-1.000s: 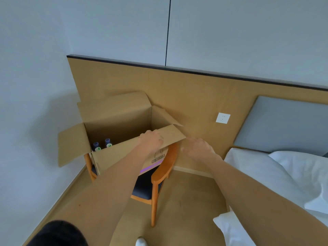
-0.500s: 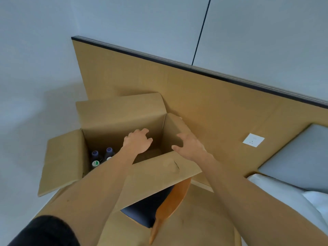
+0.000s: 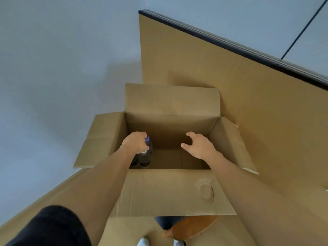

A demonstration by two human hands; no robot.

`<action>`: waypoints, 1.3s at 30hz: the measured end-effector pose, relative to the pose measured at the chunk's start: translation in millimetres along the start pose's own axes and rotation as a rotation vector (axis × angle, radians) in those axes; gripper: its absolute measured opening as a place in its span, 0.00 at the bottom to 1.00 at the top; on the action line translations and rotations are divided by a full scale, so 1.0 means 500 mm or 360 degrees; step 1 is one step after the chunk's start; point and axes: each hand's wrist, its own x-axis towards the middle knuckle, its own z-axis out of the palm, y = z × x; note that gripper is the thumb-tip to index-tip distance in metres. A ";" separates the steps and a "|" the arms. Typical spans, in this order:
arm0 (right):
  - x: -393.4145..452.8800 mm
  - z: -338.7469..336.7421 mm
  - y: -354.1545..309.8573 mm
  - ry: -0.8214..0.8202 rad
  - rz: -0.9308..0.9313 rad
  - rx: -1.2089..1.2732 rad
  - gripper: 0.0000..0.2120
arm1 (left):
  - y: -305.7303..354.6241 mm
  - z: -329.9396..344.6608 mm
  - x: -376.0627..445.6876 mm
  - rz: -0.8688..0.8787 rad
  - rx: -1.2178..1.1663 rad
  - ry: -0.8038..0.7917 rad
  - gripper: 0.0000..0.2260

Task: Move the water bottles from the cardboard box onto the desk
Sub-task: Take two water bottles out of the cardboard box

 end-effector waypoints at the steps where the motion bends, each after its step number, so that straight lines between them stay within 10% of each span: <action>1: 0.020 0.002 0.002 -0.0031 -0.0023 -0.0007 0.30 | -0.003 0.006 0.007 -0.0050 0.0010 -0.0048 0.22; 13: 0.177 0.063 0.114 -0.0300 -0.0068 -0.0012 0.30 | 0.035 0.118 0.147 -0.0241 0.0351 -0.0405 0.21; 39: 0.280 0.130 0.197 -0.0624 0.0123 -0.0032 0.33 | 0.300 0.261 0.277 0.0173 0.0029 -0.0046 0.16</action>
